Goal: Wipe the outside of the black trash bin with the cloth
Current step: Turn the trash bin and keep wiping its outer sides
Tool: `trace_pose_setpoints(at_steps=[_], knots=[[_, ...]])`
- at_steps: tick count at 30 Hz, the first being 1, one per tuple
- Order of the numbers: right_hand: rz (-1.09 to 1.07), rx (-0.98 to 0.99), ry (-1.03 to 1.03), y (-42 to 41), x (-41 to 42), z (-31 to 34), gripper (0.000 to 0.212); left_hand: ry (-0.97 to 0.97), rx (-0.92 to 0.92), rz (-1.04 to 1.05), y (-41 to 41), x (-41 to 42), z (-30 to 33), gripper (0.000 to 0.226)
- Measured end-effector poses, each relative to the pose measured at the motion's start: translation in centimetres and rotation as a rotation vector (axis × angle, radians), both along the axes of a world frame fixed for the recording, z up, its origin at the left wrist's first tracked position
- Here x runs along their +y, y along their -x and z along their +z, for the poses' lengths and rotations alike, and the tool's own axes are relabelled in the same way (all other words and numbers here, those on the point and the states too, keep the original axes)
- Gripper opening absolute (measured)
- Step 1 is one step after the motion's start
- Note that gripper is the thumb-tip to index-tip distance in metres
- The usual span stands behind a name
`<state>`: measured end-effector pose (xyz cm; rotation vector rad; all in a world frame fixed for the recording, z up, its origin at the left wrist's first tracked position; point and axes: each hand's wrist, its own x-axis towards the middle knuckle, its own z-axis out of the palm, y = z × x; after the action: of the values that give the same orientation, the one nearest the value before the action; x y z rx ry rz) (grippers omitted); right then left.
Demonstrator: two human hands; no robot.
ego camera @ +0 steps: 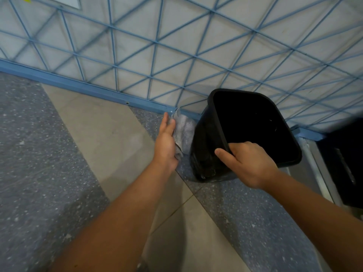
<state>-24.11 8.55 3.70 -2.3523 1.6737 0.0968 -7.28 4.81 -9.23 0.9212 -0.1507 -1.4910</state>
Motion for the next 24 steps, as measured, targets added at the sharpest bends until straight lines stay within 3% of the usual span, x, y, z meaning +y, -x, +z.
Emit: trace_pose_setpoints(at_steps=[3, 7, 10, 15, 24], knots=[[0.000, 0.004, 0.010, 0.0, 0.0, 0.0, 0.048, 0.018, 0.149, -0.051, -0.9, -0.2, 0.4, 0.067], [0.003, -0.009, 0.008, 0.0, 0.1, 0.0, 0.049, -0.072, 0.224, 0.000, -1.1, 0.4, -0.7, 0.058], [0.002, -0.014, -0.005, 0.1, 0.0, 0.0, 0.050, -0.102, 0.104, -0.020, -0.9, 0.8, -1.3, 0.041], [0.002, -0.024, -0.015, 0.2, -0.1, 0.0, 0.051, -0.140, -0.091, -0.095, -0.3, 1.1, -1.7, 0.035], [0.001, -0.049, -0.014, 0.4, -0.2, 0.0, 0.049, -0.131, 0.212, -0.184, 0.1, 1.7, -0.9, 0.038]])
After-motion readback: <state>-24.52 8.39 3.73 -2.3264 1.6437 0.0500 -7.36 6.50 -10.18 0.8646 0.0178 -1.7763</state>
